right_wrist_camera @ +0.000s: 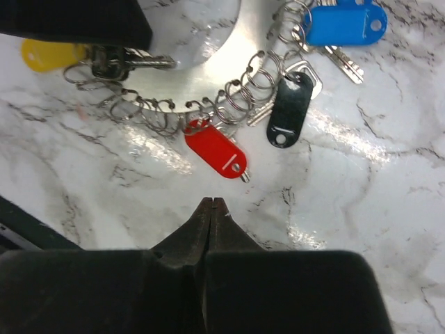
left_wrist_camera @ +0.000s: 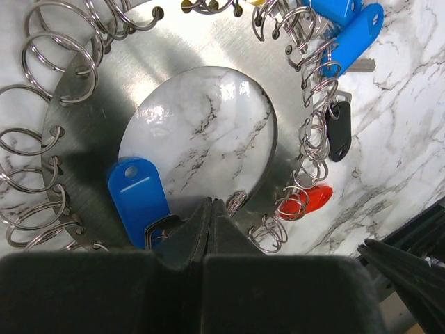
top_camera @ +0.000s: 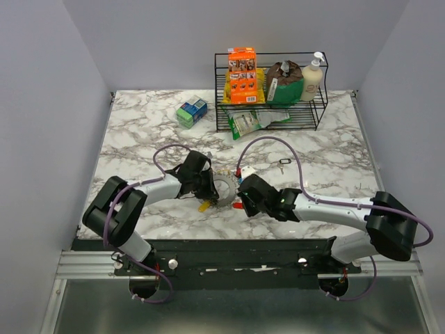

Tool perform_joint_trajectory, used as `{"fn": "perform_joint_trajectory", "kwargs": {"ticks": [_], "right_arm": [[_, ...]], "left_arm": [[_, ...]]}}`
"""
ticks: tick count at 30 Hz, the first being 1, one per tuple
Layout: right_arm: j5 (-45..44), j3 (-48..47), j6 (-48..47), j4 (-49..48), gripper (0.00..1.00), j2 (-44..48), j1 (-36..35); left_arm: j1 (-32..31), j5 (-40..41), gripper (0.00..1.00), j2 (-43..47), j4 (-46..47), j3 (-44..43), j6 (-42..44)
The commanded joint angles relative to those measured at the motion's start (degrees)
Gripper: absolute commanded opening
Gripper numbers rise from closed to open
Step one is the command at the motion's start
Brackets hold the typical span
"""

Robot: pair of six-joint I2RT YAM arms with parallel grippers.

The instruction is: Put the keys on the keyring

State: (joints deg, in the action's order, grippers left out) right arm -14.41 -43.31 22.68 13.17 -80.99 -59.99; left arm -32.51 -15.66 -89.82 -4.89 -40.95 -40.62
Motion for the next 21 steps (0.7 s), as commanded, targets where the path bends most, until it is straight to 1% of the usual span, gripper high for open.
{"fn": "perform_joint_trajectory", "kwargs": {"ticks": [1,7,12,14,15,16,18,19,20,21], "right_arm": [[6.1,1.4,-3.1,-6.2,0.07,2.4,0.0],[11.2,1.0,-4.9,-9.1,0.13,1.4,0.0],[11.5,0.6,-5.1,-9.7,0.22,0.4,0.1],[11.5,0.5,-5.0,-9.8,0.25,0.3,0.0],[11.6,0.7,-4.9,-10.0,0.25,0.5,0.0],[11.5,0.8,-4.8,-10.1,0.25,0.6,0.1],[10.8,1.0,-4.4,-10.1,0.25,0.9,0.0],[10.3,1.4,-4.0,-10.2,0.26,1.5,0.0],[9.8,1.8,-3.7,-10.2,0.26,2.1,0.1],[8.4,2.3,-2.6,-10.6,0.28,2.9,0.0]], "left_arm": [[-0.7,1.2,0.00,2.2,-1.6,2.3,-1.3],[-2.0,1.1,0.00,3.9,-1.4,3.2,-2.4],[-2.7,1.6,0.00,6.1,-1.4,3.3,-1.5],[-2.8,2.0,0.04,8.2,-1.2,3.3,-0.6],[-2.8,2.4,0.08,9.3,-1.0,3.3,0.3],[-2.9,2.7,0.17,10.3,-0.7,3.5,0.7],[-2.8,3.4,0.31,13.8,-0.1,4.0,1.4],[-2.9,3.4,0.50,15.1,1.4,5.0,2.2],[-2.9,2.6,0.58,17.7,2.6,5.7,2.6],[-2.9,1.9,0.64,19.1,3.8,6.7,3.1]]}}
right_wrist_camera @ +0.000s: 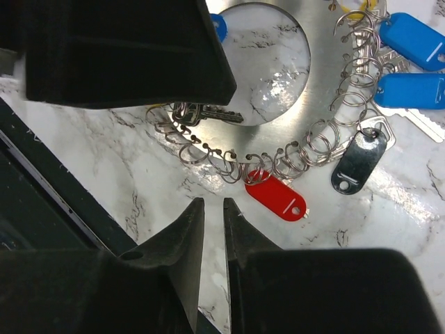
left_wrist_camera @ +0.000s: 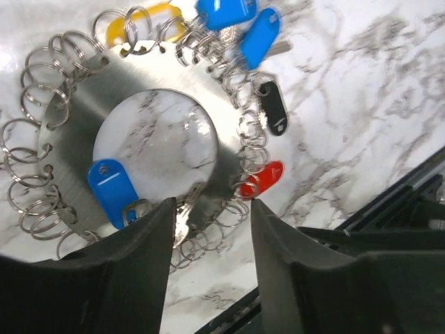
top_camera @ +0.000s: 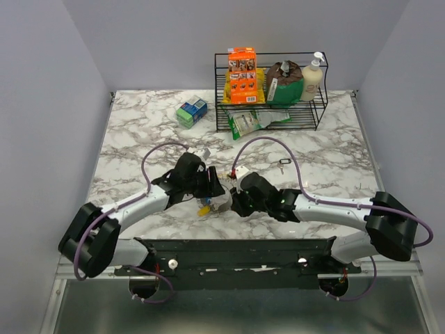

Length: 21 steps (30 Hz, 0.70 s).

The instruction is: Put the keys on the keyring

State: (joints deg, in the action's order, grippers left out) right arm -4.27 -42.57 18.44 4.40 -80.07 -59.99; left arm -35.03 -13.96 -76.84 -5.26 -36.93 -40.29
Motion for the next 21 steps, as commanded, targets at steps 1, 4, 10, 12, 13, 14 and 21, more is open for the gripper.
{"fn": "perform_joint_trajectory", "kwargs": {"ticks": [1,4,10,12,13,14,21], "right_arm": [[-2.2,2.2,2.3,-2.2,0.31,4.0,0.6],[1.2,5.5,4.2,-3.9,0.34,7.4,2.7],[12.3,10.0,6.5,-8.2,0.37,13.6,10.9],[14.6,10.5,6.6,-8.4,0.37,14.4,12.8],[15.3,10.7,6.7,-8.4,0.37,14.7,13.3],[16.2,11.0,7.0,-8.6,0.37,14.9,14.5],[21.6,12.9,8.1,-10.2,0.37,15.4,18.5]], "left_arm": [[-0.3,-0.5,0.71,7.3,6.5,4.2,3.5],[-0.5,-3.6,0.76,11.5,9.7,6.8,4.9],[-1.1,-5.7,0.79,14.7,11.9,9.2,9.6],[-1.4,-5.7,0.80,15.5,12.5,9.8,11.9],[-1.5,-5.9,0.80,15.8,13.1,10.6,12.6],[-1.6,-6.0,0.80,16.8,13.5,10.8,13.5],[-3.8,-8.5,0.74,16.8,11.1,10.4,21.1]]}}
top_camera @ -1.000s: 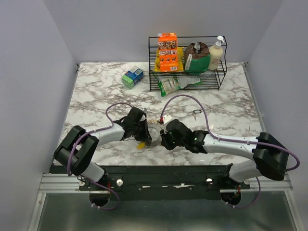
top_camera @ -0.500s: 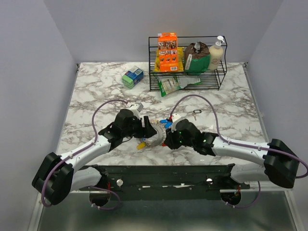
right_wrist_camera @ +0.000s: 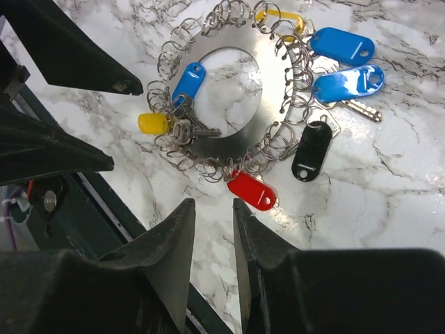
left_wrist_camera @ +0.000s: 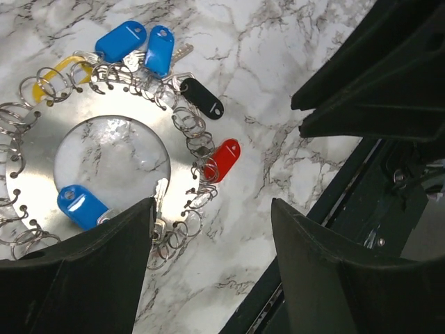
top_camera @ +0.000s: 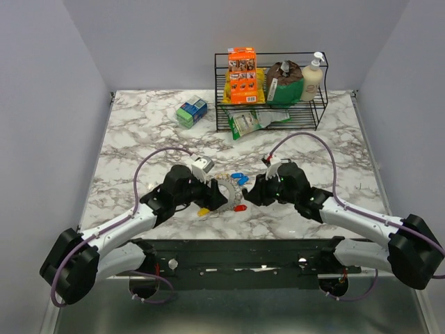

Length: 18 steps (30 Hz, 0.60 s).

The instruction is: Put the keys on the keyring

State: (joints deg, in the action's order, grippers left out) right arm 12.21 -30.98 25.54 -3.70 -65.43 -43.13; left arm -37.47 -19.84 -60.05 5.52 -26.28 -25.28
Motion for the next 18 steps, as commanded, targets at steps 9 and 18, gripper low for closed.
{"fn": "perform_joint_trajectory", "kwargs": {"ticks": [9,18], "right_arm": [[7.9,1.6,1.6,-2.3,0.37,-0.6,4.7],[9.0,2.3,2.0,-2.5,0.37,-1.0,6.0]], "left_arm": [[-6.6,1.7,0.60,-7.1,0.0,-2.5,10.0],[-9.0,6.2,0.44,-15.7,-0.2,-6.0,10.4]]}}
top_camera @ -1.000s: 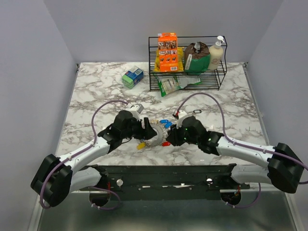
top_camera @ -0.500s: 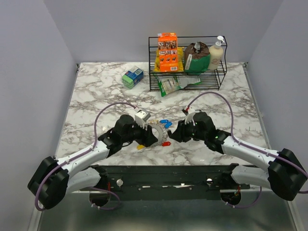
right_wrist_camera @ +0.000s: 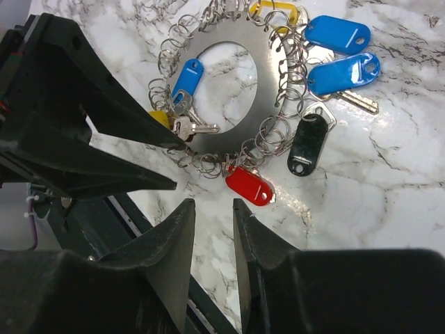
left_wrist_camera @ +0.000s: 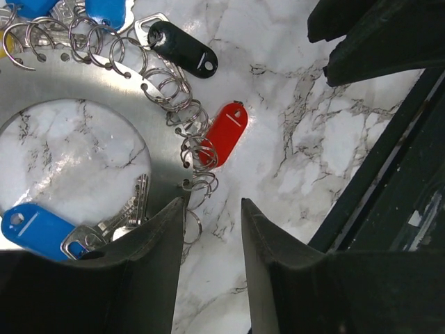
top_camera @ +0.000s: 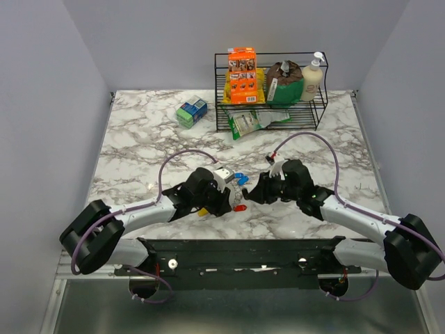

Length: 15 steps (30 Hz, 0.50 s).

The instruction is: Put the keys on the keyring

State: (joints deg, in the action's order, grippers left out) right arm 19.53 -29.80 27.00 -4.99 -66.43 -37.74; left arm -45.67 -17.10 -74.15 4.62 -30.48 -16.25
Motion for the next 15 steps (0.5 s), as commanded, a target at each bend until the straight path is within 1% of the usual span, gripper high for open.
{"fn": "perform_joint_trajectory", "kwargs": {"ticks": [1,2,4,9,15], "right_arm": [[1.3,1.5,0.6,-1.3,0.37,0.4,0.7],[1.3,1.5,0.5,-1.2,0.37,0.6,0.9],[1.3,1.6,0.4,-1.2,0.37,0.9,1.1],[1.7,1.8,0.5,-1.3,0.37,0.4,1.3],[2.0,1.9,0.7,-1.6,0.37,0.2,1.5]], "left_arm": [[-0.9,3.7,0.43,-2.0,0.8,-1.8,1.4],[-0.8,3.7,0.40,-2.3,0.9,-1.9,1.5],[-0.8,3.7,0.39,-2.8,0.7,-2.0,1.7],[-1.0,3.4,0.39,-3.7,-0.3,-2.6,1.8],[-1.4,5.2,0.40,-3.9,-1.6,-2.7,1.3]]}}
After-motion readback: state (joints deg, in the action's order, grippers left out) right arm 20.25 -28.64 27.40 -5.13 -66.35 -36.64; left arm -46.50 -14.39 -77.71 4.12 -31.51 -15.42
